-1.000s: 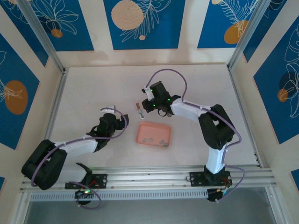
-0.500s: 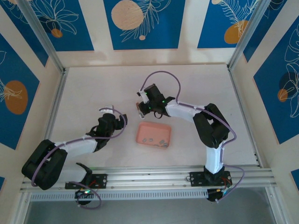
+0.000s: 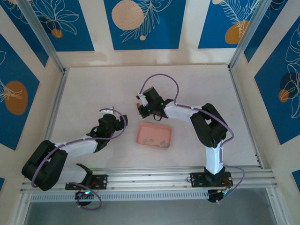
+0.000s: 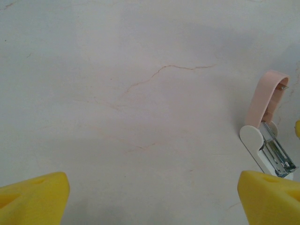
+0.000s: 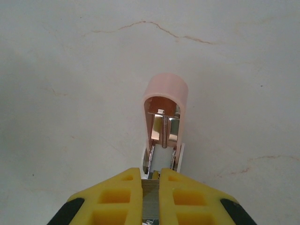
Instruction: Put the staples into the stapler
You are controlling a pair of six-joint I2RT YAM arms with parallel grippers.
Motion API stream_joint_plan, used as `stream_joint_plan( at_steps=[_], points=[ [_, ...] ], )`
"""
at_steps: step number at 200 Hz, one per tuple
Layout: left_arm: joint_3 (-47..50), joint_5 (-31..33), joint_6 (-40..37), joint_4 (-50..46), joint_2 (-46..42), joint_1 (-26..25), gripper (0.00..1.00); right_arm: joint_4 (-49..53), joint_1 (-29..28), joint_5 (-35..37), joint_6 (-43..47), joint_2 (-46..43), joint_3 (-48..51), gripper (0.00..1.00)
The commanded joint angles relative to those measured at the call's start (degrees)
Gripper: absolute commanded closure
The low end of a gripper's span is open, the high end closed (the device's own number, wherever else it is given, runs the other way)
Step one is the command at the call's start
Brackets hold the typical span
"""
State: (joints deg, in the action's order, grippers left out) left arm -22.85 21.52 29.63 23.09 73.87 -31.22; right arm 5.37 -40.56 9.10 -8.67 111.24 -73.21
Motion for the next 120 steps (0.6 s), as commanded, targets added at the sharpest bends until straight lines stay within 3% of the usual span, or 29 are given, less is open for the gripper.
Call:
stream_joint_plan(
  at_steps=[1,120],
  points=[
    [0.17,0.35,0.69,-0.83,-0.83,0.70,0.08,-0.33,-0.51,0.33,-0.74,1.23,0.79,0.87],
    [-0.60,-0.61,0.58,-0.25,0.44,0.71,0.08,-0.32,-0.71,0.74,-1.42,3.03,0.35,0.87]
  ],
)
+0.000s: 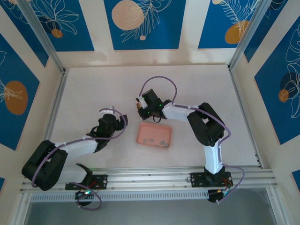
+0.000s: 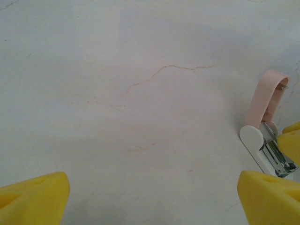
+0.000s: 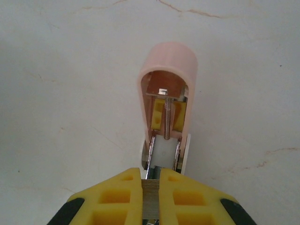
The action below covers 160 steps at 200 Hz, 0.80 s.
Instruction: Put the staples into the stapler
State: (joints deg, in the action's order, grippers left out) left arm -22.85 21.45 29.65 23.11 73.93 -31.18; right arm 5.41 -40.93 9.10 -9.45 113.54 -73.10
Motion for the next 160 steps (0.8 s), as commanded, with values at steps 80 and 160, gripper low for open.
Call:
stream_joint_plan(
  at_steps=[80,160],
  points=[
    [-0.78,-0.80,0.42,0.00,0.93,0.61,0.08,0.72,-0.63,2.30,-0.12,1.24,0.24,0.87],
    [-0.87,-0.89,0.39,0.18,1.12,0.64,0.08,0.31,-1.08,2.45,-0.17,1.69,0.16,0.87]
  ],
)
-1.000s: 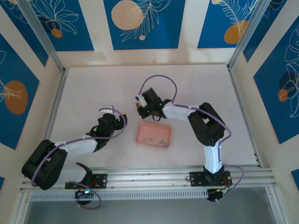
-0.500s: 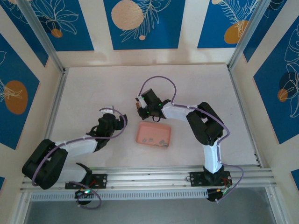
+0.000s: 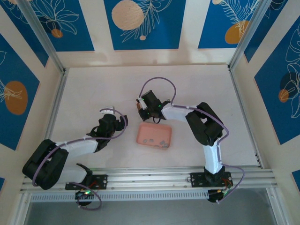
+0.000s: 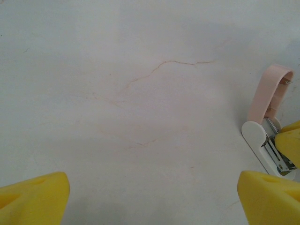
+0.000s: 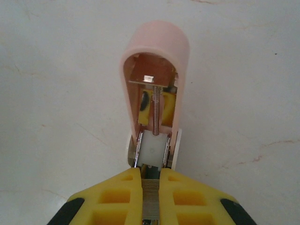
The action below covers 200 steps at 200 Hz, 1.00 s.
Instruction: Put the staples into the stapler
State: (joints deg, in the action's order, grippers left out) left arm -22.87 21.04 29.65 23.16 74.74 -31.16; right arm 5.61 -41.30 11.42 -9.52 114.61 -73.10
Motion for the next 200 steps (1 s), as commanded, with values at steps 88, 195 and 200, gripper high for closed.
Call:
stream_joint_plan(
  at_steps=[88,195,200],
  points=[
    [-1.02,-0.95,0.32,0.31,0.16,0.58,0.08,1.97,0.10,2.19,-0.53,-4.36,1.08,0.87],
    [-3.58,-6.63,0.10,1.18,2.42,0.60,0.09,15.73,8.92,5.48,-10.00,-22.99,15.45,0.87],
    [-3.79,-6.91,0.28,1.27,2.74,0.64,0.09,16.74,9.63,5.85,-10.93,-23.95,16.32,0.87]
  ],
)
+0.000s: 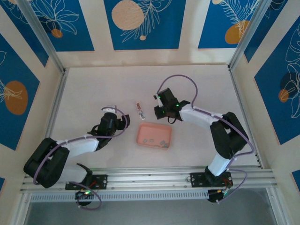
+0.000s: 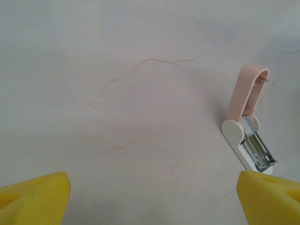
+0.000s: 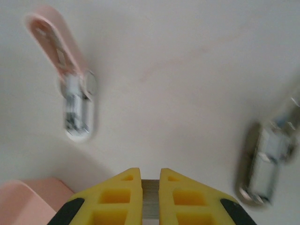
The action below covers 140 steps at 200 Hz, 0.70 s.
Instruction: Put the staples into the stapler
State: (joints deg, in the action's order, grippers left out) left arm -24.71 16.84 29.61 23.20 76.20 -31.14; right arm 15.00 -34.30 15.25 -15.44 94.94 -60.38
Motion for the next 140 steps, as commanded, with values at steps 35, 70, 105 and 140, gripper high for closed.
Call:
stream_joint_plan(
  at_steps=[35,70,105,140],
  points=[
    [-3.74,-4.40,0.97,1.16,2.69,0.29,0.10,11.00,7.94,1.88,-9.06,-9.60,9.63,0.87],
    [-5.23,-5.08,0.74,0.62,3.34,-0.29,0.10,13.26,12.29,-0.58,-11.48,-8.47,11.59,0.86],
    [-6.34,-4.70,0.11,0.28,3.34,-0.99,0.10,15.59,14.04,-1.67,-13.88,-4.68,9.86,0.85],
    [-6.32,-4.12,-0.16,-0.07,2.81,-1.21,0.10,16.53,14.22,-1.60,-14.49,-2.02,8.70,0.85]
  ],
)
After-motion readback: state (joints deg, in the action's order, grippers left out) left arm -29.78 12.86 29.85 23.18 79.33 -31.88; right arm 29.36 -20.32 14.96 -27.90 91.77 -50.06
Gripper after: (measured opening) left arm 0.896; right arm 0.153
